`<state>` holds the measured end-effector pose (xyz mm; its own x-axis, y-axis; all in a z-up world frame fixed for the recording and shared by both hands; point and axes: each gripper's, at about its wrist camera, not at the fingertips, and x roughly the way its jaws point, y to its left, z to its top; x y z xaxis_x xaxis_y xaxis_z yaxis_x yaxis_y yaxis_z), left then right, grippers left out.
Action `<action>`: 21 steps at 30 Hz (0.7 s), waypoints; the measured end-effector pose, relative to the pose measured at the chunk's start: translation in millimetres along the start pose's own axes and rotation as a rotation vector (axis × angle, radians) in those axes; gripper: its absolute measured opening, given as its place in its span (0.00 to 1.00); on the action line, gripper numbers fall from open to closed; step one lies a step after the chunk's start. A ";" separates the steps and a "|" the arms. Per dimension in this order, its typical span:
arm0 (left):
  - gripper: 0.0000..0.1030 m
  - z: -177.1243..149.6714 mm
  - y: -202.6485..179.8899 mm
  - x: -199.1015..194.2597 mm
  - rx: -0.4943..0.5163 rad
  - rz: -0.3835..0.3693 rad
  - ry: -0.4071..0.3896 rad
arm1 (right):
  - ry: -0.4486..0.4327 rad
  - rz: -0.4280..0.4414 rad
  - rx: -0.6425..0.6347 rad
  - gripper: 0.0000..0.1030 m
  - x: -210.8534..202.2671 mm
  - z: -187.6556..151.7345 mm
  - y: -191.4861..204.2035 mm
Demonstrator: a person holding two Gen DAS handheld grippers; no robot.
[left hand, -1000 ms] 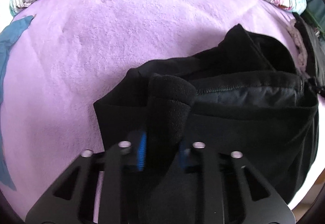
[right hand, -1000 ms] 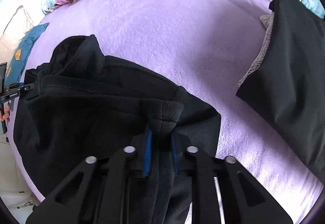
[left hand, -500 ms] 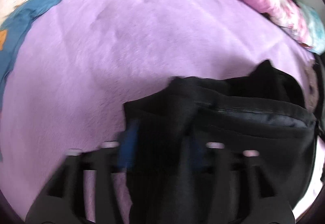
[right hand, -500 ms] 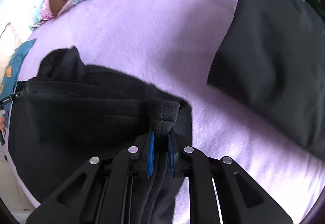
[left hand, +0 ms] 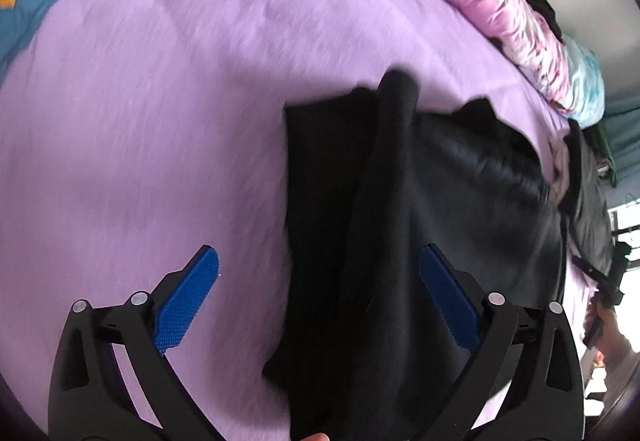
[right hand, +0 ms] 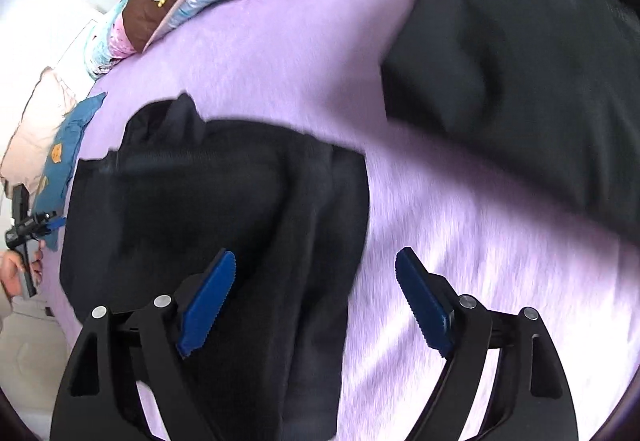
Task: Fold large clothes
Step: 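Move both open grippers onto the edge of the jacket bundle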
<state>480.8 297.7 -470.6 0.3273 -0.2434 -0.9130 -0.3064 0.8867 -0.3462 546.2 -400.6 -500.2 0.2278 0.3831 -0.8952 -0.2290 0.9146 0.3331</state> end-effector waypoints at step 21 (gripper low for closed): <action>0.94 -14.5 -10.2 62.3 -0.035 -0.097 0.120 | 0.044 0.176 0.091 0.87 66.1 -43.3 5.2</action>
<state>491.3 267.9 -527.1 0.2486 -0.3744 -0.8933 -0.3100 0.8430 -0.4396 519.0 -376.1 -570.5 0.1501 0.5340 -0.8320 -0.1745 0.8427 0.5093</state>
